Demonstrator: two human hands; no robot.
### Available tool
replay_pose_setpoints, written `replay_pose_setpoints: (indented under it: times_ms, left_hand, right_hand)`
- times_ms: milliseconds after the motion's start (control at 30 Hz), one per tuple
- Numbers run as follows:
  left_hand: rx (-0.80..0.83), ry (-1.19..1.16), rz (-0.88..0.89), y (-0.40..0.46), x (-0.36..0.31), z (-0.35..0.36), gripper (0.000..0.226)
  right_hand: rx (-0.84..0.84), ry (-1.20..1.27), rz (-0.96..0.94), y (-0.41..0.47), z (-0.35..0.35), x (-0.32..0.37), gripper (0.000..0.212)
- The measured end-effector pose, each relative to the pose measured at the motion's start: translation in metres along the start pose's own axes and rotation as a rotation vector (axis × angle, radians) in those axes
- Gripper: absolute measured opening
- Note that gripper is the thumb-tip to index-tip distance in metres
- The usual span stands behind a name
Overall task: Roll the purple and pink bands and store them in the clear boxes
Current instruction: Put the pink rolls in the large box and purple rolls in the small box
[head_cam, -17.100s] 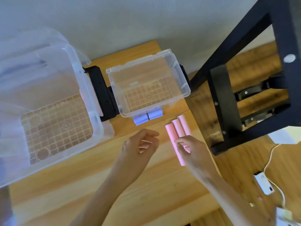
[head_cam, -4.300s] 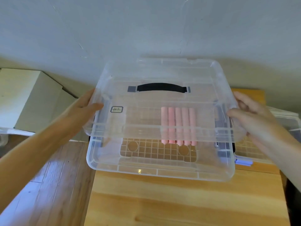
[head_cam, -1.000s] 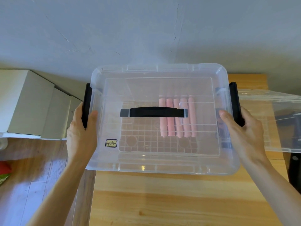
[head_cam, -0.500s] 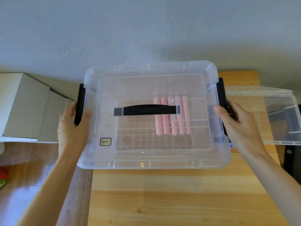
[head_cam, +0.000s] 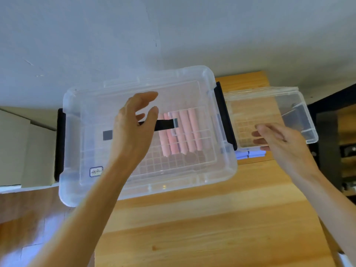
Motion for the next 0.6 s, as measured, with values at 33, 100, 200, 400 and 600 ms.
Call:
replay_pose_setpoints:
  times_ms: [33,100,200,400,600]
  left_hand:
    - [0.044,-0.018,0.016,-0.002,-0.009,0.016,0.029]
    - [0.123,-0.040,0.051,-0.010,-0.025,0.045,0.028]
    - [0.214,-0.074,0.104,-0.026,-0.048,0.084,0.027]
    - [0.394,-0.113,0.168,-0.071,-0.075,0.149,0.028]
    - [0.501,-0.021,0.281,-0.106,-0.077,0.198,0.025]
  right_hand:
    - [-0.006,0.003,0.010,-0.001,-0.005,-0.005,0.015]
    - [-0.021,0.008,0.028,-0.004,-0.015,-0.015,0.016]
    - [-0.026,0.013,0.047,-0.007,-0.028,-0.028,0.015]
    - [-0.028,0.007,0.062,-0.014,-0.052,-0.056,0.010]
    - [0.003,-0.033,0.085,-0.006,-0.065,-0.102,0.015]
Point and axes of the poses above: each hand's wrist, its own y-axis towards the middle knuckle, its own z-axis out of the palm, x = y × z, the point moved 8 cm from there along y, towards the middle knuckle, and after that the axes turned 2 degrees about z, right-handed, at the moved point
